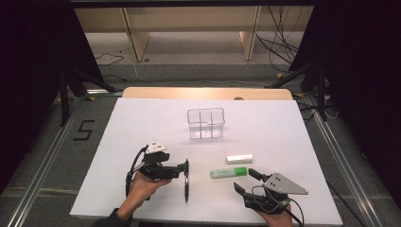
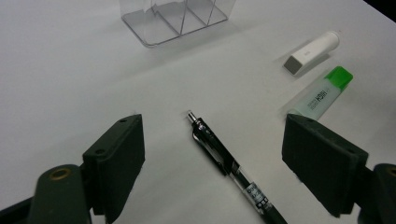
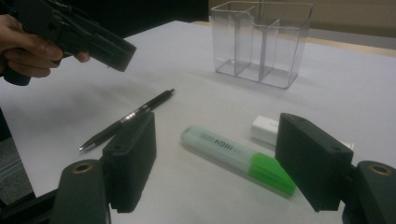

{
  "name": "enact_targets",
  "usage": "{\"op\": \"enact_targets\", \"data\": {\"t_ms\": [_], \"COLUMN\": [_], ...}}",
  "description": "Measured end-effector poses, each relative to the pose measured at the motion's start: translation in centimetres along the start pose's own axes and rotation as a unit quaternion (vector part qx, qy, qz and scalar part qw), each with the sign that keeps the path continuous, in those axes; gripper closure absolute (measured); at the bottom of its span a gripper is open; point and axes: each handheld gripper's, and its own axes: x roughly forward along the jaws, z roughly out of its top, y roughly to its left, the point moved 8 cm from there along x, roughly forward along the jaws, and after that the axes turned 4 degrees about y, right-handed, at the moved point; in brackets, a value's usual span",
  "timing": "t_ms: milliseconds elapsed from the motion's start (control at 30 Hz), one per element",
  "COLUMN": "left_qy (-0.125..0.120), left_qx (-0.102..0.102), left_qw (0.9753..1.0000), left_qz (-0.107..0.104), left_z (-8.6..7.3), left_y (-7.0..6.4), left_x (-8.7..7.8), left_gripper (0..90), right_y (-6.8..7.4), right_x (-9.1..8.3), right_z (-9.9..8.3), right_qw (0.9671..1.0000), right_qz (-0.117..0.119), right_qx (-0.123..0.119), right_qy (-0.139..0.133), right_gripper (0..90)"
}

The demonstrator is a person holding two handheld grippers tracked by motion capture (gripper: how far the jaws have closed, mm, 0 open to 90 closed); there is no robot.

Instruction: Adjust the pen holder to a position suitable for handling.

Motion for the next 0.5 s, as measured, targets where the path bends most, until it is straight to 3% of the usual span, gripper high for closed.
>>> {"op": "enact_targets", "data": {"t_ms": [233, 500], "left_qy": [-0.004, -0.009], "left_qx": [-0.015, -0.016], "left_qw": [0.9999, 0.9998], "left_qz": [-0.002, -0.002], "left_z": [-0.6, -1.0], "left_y": [0.3, 0.0], "left_x": [-0.4, -0.9], "left_gripper": [20.8, 20.7], "right_y": [0.7, 1.2], "right_x": [0.3, 0.7], "right_z": [0.0, -0.3], "right_qw": [1.0000, 0.9999], "right_qz": [-0.003, -0.001], "right_qx": [-0.003, -0.002], "right_qy": [0.007, 0.014], "right_gripper": [30.0, 29.9]}}
